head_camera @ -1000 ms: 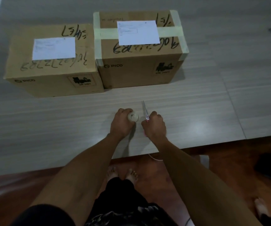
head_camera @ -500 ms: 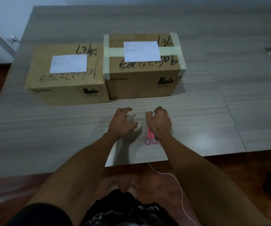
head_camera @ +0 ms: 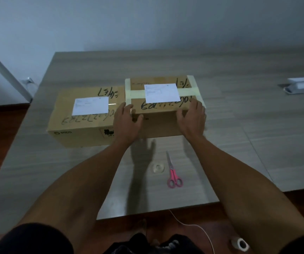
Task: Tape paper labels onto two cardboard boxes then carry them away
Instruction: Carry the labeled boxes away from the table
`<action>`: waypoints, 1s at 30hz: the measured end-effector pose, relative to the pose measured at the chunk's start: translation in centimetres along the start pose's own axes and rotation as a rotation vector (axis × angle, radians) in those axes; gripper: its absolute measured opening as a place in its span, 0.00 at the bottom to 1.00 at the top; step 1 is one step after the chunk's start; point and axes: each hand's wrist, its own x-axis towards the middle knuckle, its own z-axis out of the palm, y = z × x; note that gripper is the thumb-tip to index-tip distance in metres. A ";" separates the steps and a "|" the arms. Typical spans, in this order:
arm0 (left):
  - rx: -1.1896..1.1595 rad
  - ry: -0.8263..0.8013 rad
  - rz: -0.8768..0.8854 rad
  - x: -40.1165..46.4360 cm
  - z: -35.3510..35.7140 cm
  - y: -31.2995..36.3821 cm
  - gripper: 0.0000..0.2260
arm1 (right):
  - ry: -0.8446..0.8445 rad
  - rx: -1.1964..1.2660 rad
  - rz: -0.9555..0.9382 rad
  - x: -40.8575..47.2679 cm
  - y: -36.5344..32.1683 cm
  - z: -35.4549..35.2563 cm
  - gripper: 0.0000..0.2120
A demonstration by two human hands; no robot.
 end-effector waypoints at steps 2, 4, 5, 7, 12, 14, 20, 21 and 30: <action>-0.019 -0.046 -0.023 1.5 -0.3 0.0 0.29 | -0.015 0.009 -0.014 1.9 0.0 0.0 0.29; -0.052 -0.087 -0.044 2.8 -0.6 0.2 0.31 | 0.000 0.005 -0.007 3.3 0.1 0.0 0.28; -0.070 -0.102 -0.053 3.3 -0.6 0.4 0.31 | 0.000 0.000 0.000 4.0 0.2 0.1 0.27; -0.104 -0.121 -0.059 4.5 -0.3 0.4 0.27 | -0.025 -0.023 0.017 5.1 0.5 0.4 0.25; -0.114 -0.108 -0.074 7.2 1.0 0.1 0.17 | -0.127 -0.081 0.058 7.7 2.1 1.1 0.27; -0.104 -0.111 -0.124 8.1 1.4 0.3 0.17 | -0.171 -0.086 0.079 8.8 2.6 1.3 0.28; -0.064 -0.101 -0.183 9.0 2.4 0.9 0.24 | -0.322 -0.085 0.301 11.2 3.4 1.8 0.41; -0.046 -0.094 -0.206 9.0 2.6 1.1 0.26 | -0.332 -0.081 0.338 11.5 3.4 1.8 0.41; -0.020 -0.036 -0.199 9.2 2.3 3.7 0.27 | -0.208 -0.077 0.385 12.5 2.2 -0.4 0.34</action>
